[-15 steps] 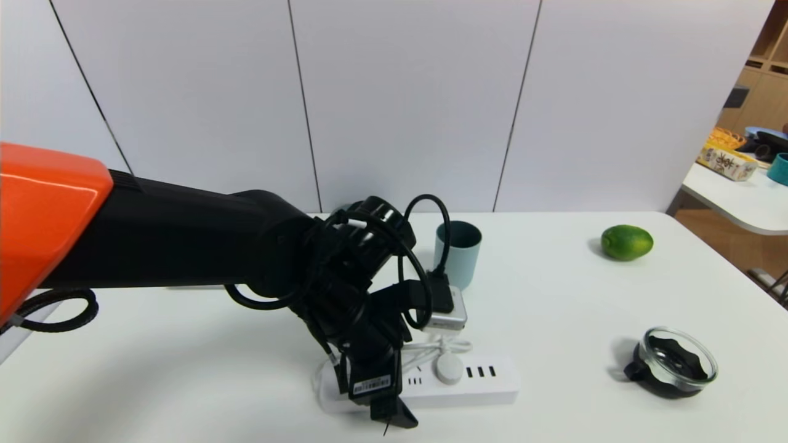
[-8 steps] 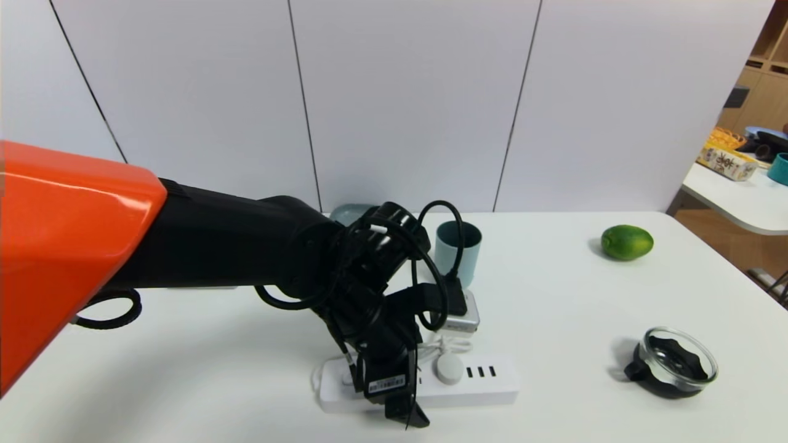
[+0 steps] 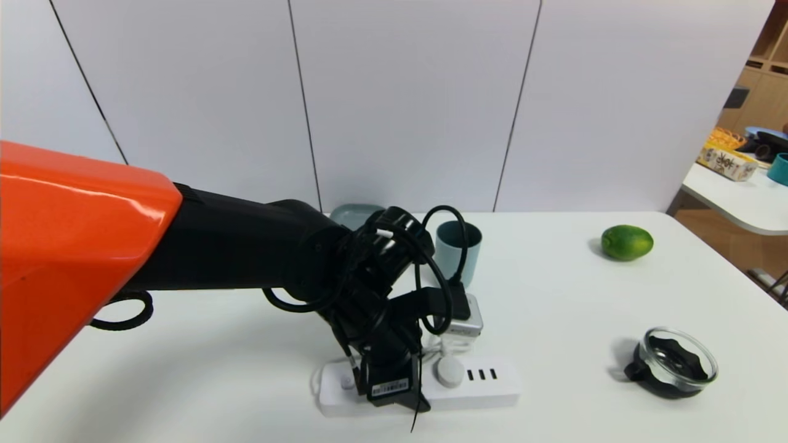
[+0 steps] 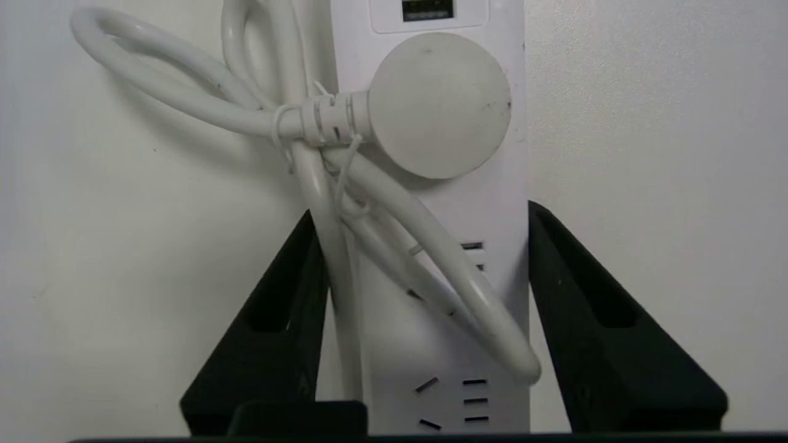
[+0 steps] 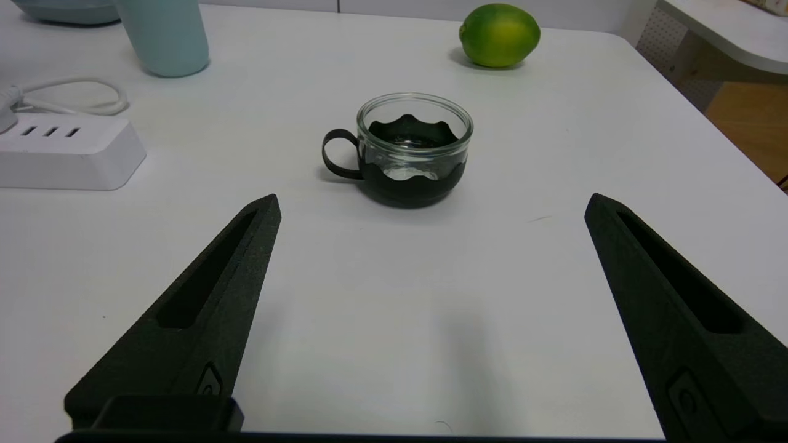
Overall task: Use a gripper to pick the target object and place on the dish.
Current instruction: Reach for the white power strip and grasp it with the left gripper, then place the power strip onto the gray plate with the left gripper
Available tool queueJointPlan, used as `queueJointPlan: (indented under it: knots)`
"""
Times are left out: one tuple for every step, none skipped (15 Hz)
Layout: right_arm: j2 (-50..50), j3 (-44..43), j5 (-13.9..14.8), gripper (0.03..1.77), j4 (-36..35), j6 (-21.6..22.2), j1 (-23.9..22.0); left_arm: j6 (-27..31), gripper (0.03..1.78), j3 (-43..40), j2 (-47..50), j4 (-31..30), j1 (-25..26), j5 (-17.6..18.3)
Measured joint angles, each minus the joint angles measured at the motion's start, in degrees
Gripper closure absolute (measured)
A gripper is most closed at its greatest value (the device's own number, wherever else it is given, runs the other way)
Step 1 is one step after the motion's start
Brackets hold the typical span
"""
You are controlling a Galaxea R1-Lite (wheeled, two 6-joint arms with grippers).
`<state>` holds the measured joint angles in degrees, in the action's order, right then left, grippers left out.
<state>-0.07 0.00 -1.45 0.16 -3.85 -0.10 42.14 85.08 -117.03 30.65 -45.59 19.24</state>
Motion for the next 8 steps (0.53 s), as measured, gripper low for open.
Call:
queueJointPlan:
  knots:
    - [0.0, 0.0, -0.02, 0.09, 0.0, 0.0, 0.0, -0.02, 0.91, -0.1, -0.02, 0.05, 0.0, 0.11]
    - [0.0, 0.0, -0.02, 0.09, 0.0, 0.02, 0.0, -0.09, 0.96, -0.24, -0.09, -0.06, 0.0, 0.35]
    - [0.0, 0.0, -0.02, 0.09, -0.02, 0.02, 0.0, -0.09, 0.97, -0.38, -0.22, -0.13, 0.06, 0.72]
    - [0.0, 0.0, -0.02, 0.09, 0.0, 0.02, 0.0, -0.26, 0.97, -0.49, -0.34, -0.15, 0.09, 1.18]
    - [0.0, 0.0, 0.0, 0.09, 0.0, 0.0, 0.0, -0.39, 0.97, -0.49, -0.44, -0.09, 0.09, 1.45]
    - [0.0, 0.0, -0.02, 0.09, 0.0, 0.0, 0.0, -0.45, 0.97, -0.35, -0.45, 0.0, 0.06, 1.46]
    - [0.0, 0.0, 0.0, 0.09, 0.0, 0.0, 0.0, -0.5, 0.97, -0.22, -0.39, 0.11, 0.06, 1.46]
    - [0.0, 0.0, -0.02, 0.09, 0.0, 0.02, 0.0, -0.61, 0.97, -0.21, -0.11, 0.35, 0.06, 1.35]
